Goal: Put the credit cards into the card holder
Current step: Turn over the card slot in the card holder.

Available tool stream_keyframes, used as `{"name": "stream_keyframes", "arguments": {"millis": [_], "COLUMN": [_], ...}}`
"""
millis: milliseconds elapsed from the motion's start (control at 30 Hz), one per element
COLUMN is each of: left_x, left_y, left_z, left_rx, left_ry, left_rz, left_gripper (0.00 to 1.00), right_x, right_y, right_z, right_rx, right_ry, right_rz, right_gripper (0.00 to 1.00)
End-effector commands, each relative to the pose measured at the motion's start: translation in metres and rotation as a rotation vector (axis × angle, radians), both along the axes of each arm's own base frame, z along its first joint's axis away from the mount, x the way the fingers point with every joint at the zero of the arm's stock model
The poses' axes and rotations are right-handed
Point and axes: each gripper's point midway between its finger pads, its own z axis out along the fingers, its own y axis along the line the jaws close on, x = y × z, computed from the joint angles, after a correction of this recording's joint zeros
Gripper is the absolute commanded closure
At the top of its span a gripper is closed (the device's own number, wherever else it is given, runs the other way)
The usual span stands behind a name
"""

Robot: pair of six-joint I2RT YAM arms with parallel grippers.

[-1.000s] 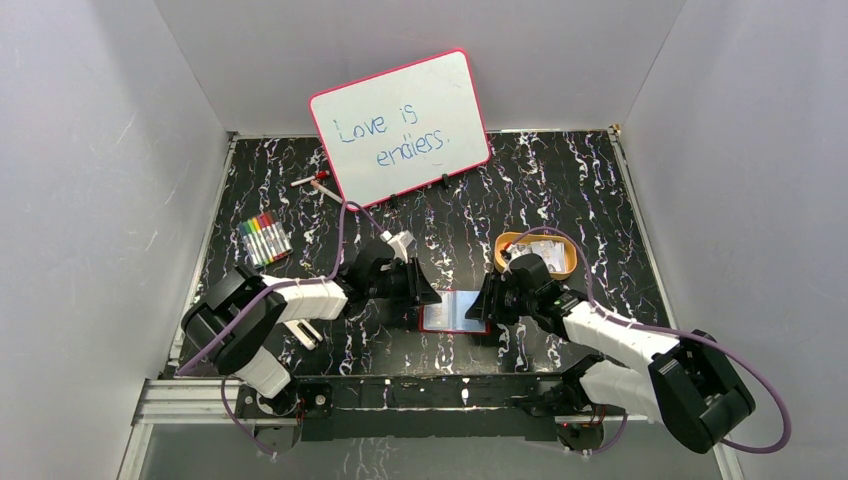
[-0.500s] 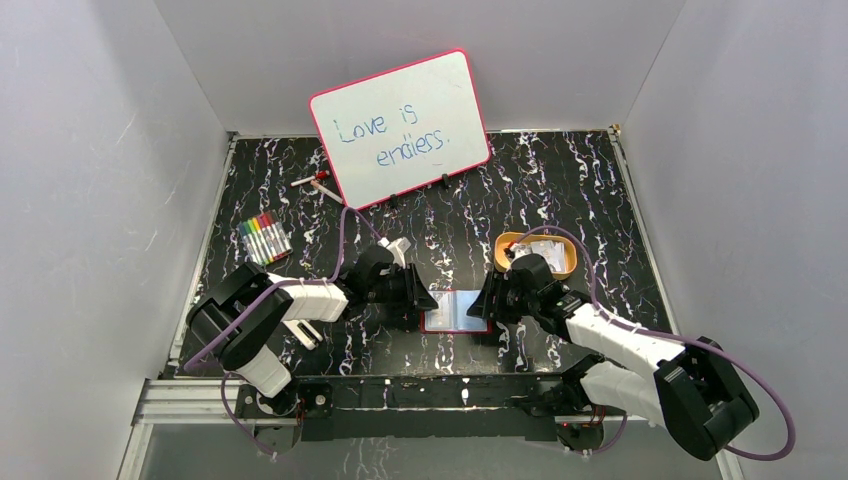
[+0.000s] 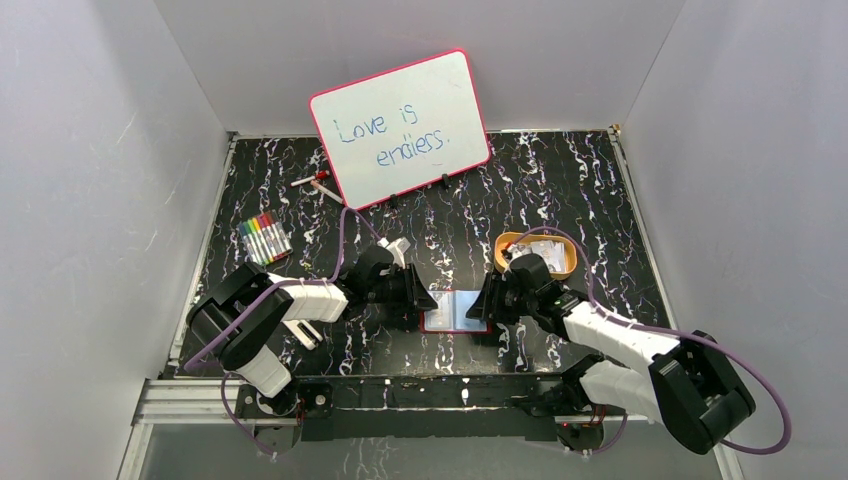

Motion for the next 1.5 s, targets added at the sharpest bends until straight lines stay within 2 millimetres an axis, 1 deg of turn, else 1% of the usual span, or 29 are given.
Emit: {"name": "stream_keyframes", "arguments": {"millis": [0,100,200,300,467,533,633,733,867,1167,1367,1467], "left_x": [-0.003,-0.003,-0.004,-0.004,-0.005,-0.005,-0.005,-0.004,-0.004,-0.004,-0.005,-0.005], "left_y": [0.001,0.001,0.001,0.000,-0.001,0.000,0.000,0.001,0.001,0.001,0.000,0.001], "left_z": [-0.003,-0.004,-0.004,-0.005,-0.006,-0.007,-0.006,-0.005,-0.004,-0.006,-0.008,-0.009], "left_rx": [0.002,0.003,0.003,0.004,0.004,0.005,0.005,0.009,0.008,0.010,0.010,0.011], "left_ry": [0.001,0.005,0.007,0.011,0.013,0.014,0.009,0.004,0.003,0.006,0.016,0.018], "left_rz": [-0.003,-0.005,-0.005,-0.006,-0.009,-0.007,-0.006,-0.002,0.001,-0.002,-0.006,-0.005], "left_gripper": [0.78,0.78,0.78,0.78,0.79,0.79,0.79,0.79,0.79,0.79,0.79,0.79], "right_x": [0.005,0.004,0.006,0.005,0.007,0.012,0.017,0.014,0.008,0.010,0.012,0.014], "right_y": [0.012,0.013,0.014,0.018,0.022,0.020,0.009,0.001,-0.001,0.009,0.021,0.023], "right_z": [0.007,0.005,0.009,0.009,0.007,0.010,0.012,0.007,0.001,0.004,0.009,0.012], "right_rx": [0.060,0.061,0.081,0.098,0.111,0.095,0.045,0.007,0.009,0.048,0.100,0.115], "right_ry": [-0.027,-0.020,-0.043,-0.036,-0.020,-0.037,-0.064,-0.063,-0.042,-0.046,-0.040,-0.051], "right_rz": [0.034,0.036,0.036,0.051,0.049,0.024,-0.019,-0.027,-0.024,0.009,0.034,0.033], "right_gripper": [0.49,0.53,0.57,0.58,0.53,0.52,0.50,0.49,0.49,0.49,0.52,0.55]}}
